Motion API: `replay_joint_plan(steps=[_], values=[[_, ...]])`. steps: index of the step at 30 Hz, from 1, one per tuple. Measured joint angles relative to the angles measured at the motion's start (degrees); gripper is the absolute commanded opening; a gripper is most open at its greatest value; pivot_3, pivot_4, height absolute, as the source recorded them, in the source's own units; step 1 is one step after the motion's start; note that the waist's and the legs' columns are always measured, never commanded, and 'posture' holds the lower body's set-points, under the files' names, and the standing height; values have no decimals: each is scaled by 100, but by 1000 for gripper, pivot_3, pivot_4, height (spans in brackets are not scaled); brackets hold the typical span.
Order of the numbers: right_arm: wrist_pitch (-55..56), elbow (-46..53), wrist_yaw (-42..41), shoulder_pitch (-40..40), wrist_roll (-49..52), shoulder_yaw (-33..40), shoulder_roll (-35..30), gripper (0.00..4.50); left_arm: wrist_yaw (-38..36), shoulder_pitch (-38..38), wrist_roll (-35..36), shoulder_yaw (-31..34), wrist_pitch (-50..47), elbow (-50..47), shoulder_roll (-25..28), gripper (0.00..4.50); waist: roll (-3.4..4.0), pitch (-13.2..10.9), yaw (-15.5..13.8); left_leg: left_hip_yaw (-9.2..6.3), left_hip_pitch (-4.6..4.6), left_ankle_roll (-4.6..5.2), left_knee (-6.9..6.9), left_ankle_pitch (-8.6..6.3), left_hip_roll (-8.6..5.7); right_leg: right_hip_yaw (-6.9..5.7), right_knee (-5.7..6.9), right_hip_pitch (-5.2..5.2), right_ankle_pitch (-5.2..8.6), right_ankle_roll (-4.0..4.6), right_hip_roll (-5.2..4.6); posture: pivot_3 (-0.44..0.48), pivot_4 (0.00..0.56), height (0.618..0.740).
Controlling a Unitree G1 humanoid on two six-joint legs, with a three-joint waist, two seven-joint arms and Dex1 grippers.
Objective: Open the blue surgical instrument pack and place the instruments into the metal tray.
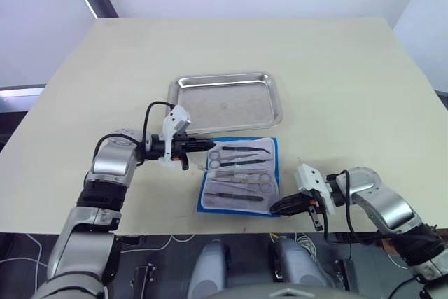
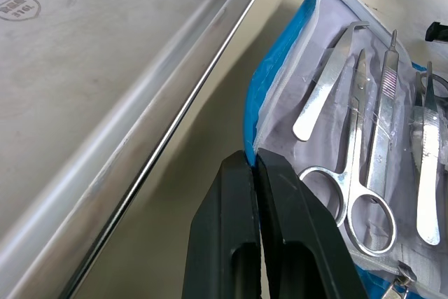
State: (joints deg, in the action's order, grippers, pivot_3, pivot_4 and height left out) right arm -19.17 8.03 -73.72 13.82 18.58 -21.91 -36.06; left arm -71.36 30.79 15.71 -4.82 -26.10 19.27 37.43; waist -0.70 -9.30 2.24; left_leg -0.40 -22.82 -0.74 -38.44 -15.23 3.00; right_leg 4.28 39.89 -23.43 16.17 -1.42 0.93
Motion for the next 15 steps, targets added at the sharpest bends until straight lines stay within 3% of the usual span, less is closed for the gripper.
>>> replay_joint_plan(steps=[8,13,15], values=[[-55,51,24,-60,35,24,-3,36,52,-36,4,44,83,-8,-22,0,1,5,-2,1,0,0,0,0,0,0,0,1,0,0,0,0,150,740],[-214,89,28,-59,76,40,-3,0,129,-45,3,83,97,-2,-62,1825,2,6,-5,0,0,0,0,0,0,0,0,1,0,0,0,0,150,740],[-279,115,35,-59,90,44,-3,0,148,-47,3,83,116,-3,-62,1825,2,7,-5,0,0,0,0,0,0,0,0,1,0,0,0,0,150,740]])
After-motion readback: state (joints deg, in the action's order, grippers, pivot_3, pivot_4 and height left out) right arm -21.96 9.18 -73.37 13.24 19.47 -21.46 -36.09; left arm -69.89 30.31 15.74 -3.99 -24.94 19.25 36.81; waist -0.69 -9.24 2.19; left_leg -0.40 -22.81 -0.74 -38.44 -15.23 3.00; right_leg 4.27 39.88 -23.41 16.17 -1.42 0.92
